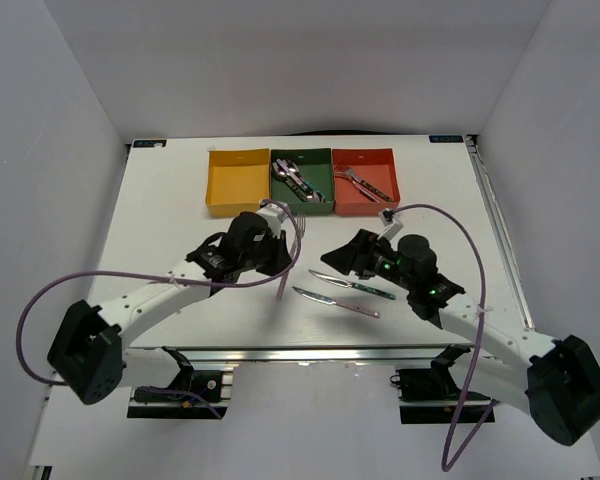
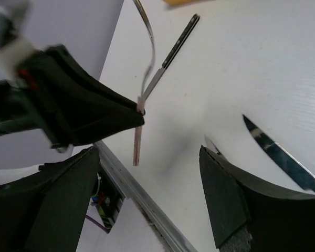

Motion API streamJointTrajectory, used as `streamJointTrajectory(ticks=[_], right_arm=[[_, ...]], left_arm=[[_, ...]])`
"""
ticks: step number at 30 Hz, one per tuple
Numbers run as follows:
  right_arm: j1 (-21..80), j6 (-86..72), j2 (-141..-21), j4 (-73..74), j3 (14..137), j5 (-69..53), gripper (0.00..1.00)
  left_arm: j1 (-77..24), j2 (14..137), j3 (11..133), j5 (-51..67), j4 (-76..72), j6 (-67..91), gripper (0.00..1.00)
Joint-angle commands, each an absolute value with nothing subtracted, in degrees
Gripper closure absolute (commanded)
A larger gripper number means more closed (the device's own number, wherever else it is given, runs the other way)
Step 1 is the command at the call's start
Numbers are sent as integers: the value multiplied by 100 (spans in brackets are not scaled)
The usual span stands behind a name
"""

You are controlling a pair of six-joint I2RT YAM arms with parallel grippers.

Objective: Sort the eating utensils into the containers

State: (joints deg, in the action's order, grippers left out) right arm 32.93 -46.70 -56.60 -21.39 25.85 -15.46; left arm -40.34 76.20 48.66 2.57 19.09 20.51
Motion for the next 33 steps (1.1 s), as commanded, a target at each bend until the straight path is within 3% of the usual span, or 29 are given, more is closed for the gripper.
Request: streamJointTrajectory(ticks=[1,15,19,20,21,22,23,24,25,29,32,33], right_arm=[[3805,-5211,-6062,-3075,2856,-732,19],[4403,-5019,-7268,-3164,3902,-106,28],[4421,-4913,-7715,-2989,4157,-97,47],[4421,-4887,-7778,-2953,4244,-114,54],[4430,-4808,-7804,-2927,4271,-132,68],[4421,-4755,-7848,-2935,4289,-158,77],[4421,-4685,-7849,-2918,4341,-158,93],[4421,-4476,-7849,-2805,4394,-123,100],[4421,-4300,-7840,-2708,4464,-27,100],[3721,-2878,-8164,-1883,5402,-332,100],[3113,-1147,-9120,-497,7114,-835,100],[3016,-168,-9819,517,8294,-852,100]], left_arm=[[-4025,7147,4615,1177,599,2688,100],[-4078,7005,4430,1740,-386,3050,100],[-4078,6970,4447,1802,-483,3102,100],[-4078,6952,4465,1776,-475,3094,100],[-4078,6935,4517,1741,-422,3085,100],[-4078,6935,4561,1671,-344,3024,91],[-4078,6926,4614,1487,-247,2997,75],[-4069,6908,4719,1346,-46,2980,57],[-4078,6900,4798,1188,156,2936,2],[-4078,6698,5308,135,1629,2742,2],[-4078,6338,5589,-1464,2746,2576,2],[-4078,6102,5546,-2042,2916,2410,2]])
